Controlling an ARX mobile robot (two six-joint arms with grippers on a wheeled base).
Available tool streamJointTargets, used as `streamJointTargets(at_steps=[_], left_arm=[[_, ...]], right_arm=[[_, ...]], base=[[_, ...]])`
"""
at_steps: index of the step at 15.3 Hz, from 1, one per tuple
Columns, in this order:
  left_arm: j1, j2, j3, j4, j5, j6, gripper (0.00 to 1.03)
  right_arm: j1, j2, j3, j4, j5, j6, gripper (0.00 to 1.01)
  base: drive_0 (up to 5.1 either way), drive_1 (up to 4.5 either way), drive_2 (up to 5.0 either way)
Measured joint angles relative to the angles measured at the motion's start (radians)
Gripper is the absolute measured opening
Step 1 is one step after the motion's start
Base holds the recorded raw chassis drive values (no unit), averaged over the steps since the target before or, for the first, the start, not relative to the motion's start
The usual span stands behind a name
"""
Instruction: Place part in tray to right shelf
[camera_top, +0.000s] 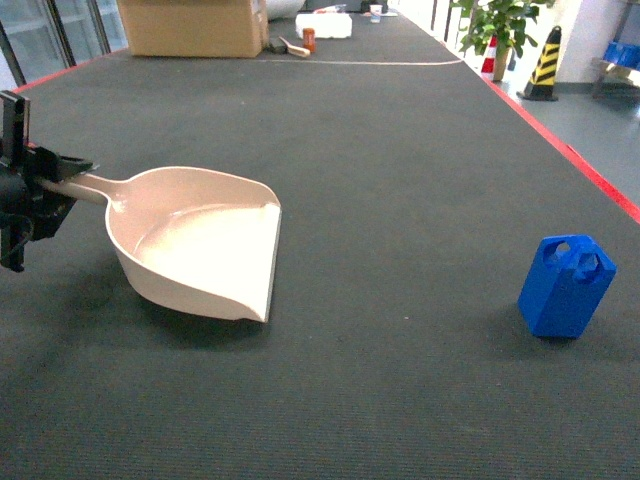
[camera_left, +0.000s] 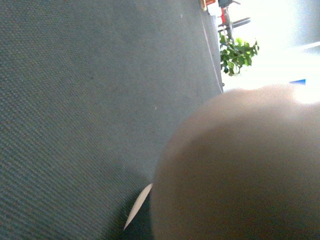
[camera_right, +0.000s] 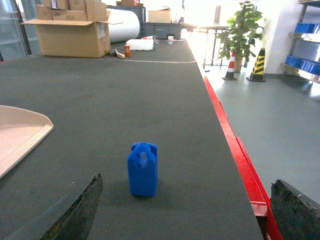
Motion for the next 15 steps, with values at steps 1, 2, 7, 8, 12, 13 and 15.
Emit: streamJointTargets(at_steps=[1, 2, 7, 8, 12, 13, 15], left_arm=[[-0.013, -0.048, -0.044, 0.030, 0.010, -0.019, 0.17], [-0.034, -0.106, -0.080, 0.065, 0.021, -0.040, 0.17], [-0.223, -0.298, -0.227, 0.169, 0.018, -0.146, 0.17], [-0.272, -0.300, -0.253, 0.182, 0.005, -0.169, 0.17], [-0.275, -0.300, -0.259, 0.145, 0.003, -0.191, 0.16], [-0.267, -0.300, -0.259, 0.143, -0.003, -0.190, 0.16], [-0.274, -0.300, -0.259, 0.147, 0.001, -0.191, 0.16]], right_arm=[[0.000, 0.000, 0.000, 0.000, 0.000, 0.000, 0.98], [0.000, 0.000, 0.000, 0.001, 0.000, 0.000, 0.98], [0.000, 0.000, 0.000, 0.001, 0.000, 0.000, 0.98], [0.000, 0.000, 0.000, 0.001, 0.000, 0.000, 0.98], [0.000, 0.000, 0.000, 0.000, 0.000, 0.000, 0.98], [0.000, 0.000, 0.000, 0.001, 0.000, 0.000, 0.98], [0.023, 0.058, 0.042, -0.131, 0.115, 0.014, 0.98]], base=[[0.0, 0.00, 0.0], [0.0, 0.00, 0.0], [0.0, 0.00, 0.0], [0.0, 0.00, 0.0], [0.0, 0.00, 0.0], [0.0, 0.00, 0.0], [0.0, 0.00, 0.0]])
